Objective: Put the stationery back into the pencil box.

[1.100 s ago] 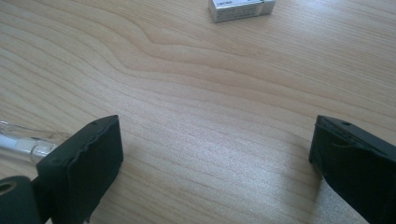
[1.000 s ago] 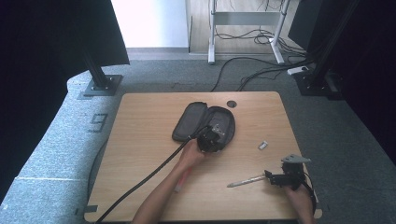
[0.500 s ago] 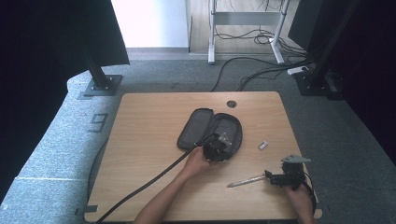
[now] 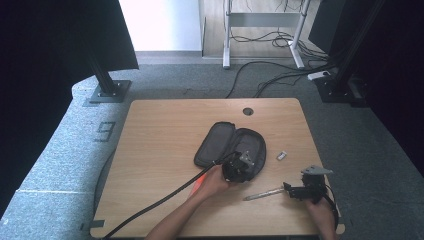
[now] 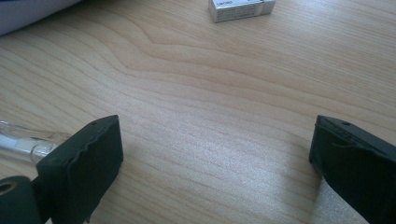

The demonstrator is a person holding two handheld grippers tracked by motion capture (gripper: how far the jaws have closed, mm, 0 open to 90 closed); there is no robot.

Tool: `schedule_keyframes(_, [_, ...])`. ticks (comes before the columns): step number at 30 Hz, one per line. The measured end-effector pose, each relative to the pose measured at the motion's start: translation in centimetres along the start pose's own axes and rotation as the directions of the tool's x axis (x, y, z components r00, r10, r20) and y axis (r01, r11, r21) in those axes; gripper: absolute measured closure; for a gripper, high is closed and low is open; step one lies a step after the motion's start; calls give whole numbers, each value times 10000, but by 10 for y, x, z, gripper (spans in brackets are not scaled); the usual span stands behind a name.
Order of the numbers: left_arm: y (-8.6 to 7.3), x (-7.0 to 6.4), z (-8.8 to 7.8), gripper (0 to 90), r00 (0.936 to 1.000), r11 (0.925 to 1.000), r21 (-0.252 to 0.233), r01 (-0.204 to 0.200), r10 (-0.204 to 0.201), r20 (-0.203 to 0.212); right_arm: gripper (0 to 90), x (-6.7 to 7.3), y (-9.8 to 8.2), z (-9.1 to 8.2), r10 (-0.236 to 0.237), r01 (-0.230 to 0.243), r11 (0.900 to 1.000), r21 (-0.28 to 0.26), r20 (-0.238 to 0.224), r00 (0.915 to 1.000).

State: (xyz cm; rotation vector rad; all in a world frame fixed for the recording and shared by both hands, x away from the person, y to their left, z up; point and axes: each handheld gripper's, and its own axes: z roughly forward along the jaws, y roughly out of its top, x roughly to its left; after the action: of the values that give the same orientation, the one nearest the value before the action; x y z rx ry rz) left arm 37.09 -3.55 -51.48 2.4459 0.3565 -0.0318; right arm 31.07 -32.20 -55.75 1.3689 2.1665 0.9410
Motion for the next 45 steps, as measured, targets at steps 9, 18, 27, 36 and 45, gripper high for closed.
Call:
schedule_keyframes(9, [1,-18,3,872,9990,9995,75,-320,318,327,25,0,0,0,0,0,10000,2,0,10000])
schedule_keyframes(18, [2,-28,5,871,9976,9986,131,-505,499,471,25,0,0,0,-2,2,10000,1,0,10000])
schedule_keyframes(27, [3,-28,1,798,9976,9985,-103,-543,547,426,25,0,0,0,-5,5,10000,0,-1,10000])
schedule_keyframes(36, [6,-26,-9,659,9983,9980,-230,-586,588,65,25,0,0,0,-5,5,10000,0,0,10000])
schedule_keyframes(45, [6,-19,-21,469,9997,9985,-509,-176,169,-154,25,0,0,0,-2,2,10000,-1,-2,10000])
